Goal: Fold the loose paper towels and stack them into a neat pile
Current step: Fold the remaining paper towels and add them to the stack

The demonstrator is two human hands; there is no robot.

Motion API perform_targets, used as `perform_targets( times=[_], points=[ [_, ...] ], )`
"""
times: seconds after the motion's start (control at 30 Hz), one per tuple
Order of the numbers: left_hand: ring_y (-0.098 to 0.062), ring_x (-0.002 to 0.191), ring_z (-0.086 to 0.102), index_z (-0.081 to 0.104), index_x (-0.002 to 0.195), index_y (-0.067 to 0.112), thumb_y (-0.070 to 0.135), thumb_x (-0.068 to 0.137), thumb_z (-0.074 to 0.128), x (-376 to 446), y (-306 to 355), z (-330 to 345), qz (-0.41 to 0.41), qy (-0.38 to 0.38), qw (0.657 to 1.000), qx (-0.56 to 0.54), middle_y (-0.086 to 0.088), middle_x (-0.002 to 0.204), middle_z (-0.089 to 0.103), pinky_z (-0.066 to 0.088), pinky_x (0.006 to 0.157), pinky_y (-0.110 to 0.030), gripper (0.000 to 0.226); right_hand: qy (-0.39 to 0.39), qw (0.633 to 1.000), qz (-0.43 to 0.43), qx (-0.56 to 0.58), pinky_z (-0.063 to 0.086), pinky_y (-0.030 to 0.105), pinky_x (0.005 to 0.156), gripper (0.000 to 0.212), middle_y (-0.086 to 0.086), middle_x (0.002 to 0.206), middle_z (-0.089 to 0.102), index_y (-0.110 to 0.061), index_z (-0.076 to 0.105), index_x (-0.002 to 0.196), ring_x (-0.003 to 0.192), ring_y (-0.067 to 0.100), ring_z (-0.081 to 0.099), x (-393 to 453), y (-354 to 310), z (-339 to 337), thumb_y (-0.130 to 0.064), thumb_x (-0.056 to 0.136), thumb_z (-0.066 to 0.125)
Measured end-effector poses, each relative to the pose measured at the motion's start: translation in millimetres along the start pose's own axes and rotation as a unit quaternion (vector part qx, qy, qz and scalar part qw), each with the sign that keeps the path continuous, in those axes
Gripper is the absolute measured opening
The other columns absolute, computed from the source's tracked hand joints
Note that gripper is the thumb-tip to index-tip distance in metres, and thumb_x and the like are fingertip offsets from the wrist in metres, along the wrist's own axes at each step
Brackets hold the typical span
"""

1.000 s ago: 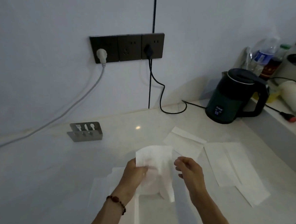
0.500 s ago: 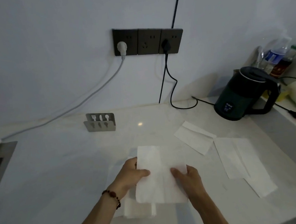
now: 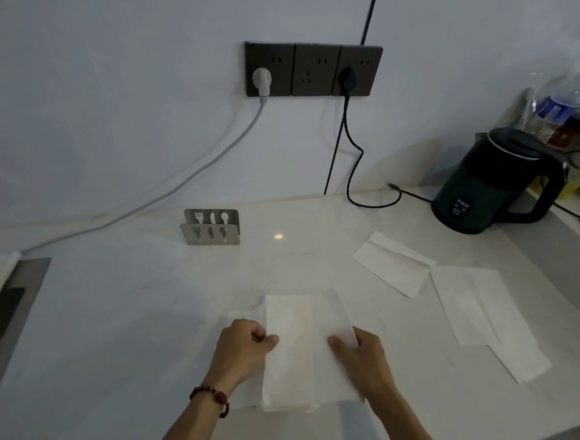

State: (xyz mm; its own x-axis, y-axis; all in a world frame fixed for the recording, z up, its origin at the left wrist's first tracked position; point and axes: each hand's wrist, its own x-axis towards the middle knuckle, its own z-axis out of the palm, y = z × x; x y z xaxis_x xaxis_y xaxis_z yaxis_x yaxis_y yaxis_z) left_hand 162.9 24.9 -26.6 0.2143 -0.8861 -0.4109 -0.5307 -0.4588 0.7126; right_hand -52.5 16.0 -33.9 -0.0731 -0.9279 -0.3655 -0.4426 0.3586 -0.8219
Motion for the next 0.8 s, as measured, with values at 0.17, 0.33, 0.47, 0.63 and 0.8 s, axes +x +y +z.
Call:
perform_targets(
  times=[0.17, 0.33, 0.47, 0.63, 0.8],
  points=[
    [-0.01, 0.061, 0.061, 0.068, 0.07, 0.004, 0.031, 0.081, 0.075, -3, -4, 0, -0.008, 0.014, 1.0, 0.012, -0.001, 0.067, 0.068, 0.048, 0.06, -0.022, 0.03, -0.002, 1.0, 0.004, -0.022, 0.036, 0.028, 0.056, 0.026, 0.0, 0.062, 0.054, 0.003, 0.056, 0.074, 0.057, 0.014, 0.044, 1, 3, 3, -0.02, 0.085, 0.062],
    [-0.008, 0.065, 0.064, 0.069, 0.068, 0.012, 0.034, 0.079, 0.077, -4, -4, 1, -0.008, 0.036, 0.999, 0.008, 0.004, 0.067, 0.068, 0.05, 0.06, -0.021, 0.026, 0.005, 1.0, -0.002, -0.023, 0.038, 0.027, 0.055, 0.026, 0.0, 0.062, 0.055, 0.001, 0.057, 0.073, 0.057, 0.013, 0.045, 0, 1, 3, -0.021, 0.087, 0.062],
    [-0.009, 0.064, 0.064, 0.069, 0.068, 0.011, 0.033, 0.078, 0.078, -3, -5, 1, -0.01, 0.045, 0.999, 0.0, 0.004, 0.066, 0.068, 0.048, 0.059, -0.021, 0.026, 0.008, 1.0, -0.005, -0.026, 0.041, 0.026, 0.055, 0.022, 0.0, 0.066, 0.061, -0.003, 0.062, 0.075, 0.059, 0.014, 0.05, -1, 0, 3, -0.021, 0.088, 0.063],
    [-0.008, 0.062, 0.062, 0.067, 0.065, 0.013, 0.034, 0.078, 0.078, -1, -10, 4, -0.012, 0.047, 0.999, 0.009, 0.005, 0.064, 0.066, 0.048, 0.058, -0.022, 0.027, 0.009, 0.999, 0.011, -0.032, 0.04, 0.023, 0.052, 0.021, -0.001, 0.067, 0.062, -0.007, 0.061, 0.074, 0.059, 0.014, 0.052, 0, -2, 3, -0.022, 0.089, 0.062],
    [-0.008, 0.063, 0.063, 0.068, 0.068, 0.013, 0.039, 0.077, 0.078, 0, -14, 7, -0.022, 0.052, 0.998, 0.016, 0.007, 0.065, 0.067, 0.049, 0.057, -0.023, 0.029, 0.008, 0.997, 0.061, -0.043, 0.037, 0.026, 0.054, 0.031, 0.001, 0.063, 0.053, -0.001, 0.053, 0.07, 0.056, 0.015, 0.045, 4, 6, 5, -0.026, 0.087, 0.061]
  ],
)
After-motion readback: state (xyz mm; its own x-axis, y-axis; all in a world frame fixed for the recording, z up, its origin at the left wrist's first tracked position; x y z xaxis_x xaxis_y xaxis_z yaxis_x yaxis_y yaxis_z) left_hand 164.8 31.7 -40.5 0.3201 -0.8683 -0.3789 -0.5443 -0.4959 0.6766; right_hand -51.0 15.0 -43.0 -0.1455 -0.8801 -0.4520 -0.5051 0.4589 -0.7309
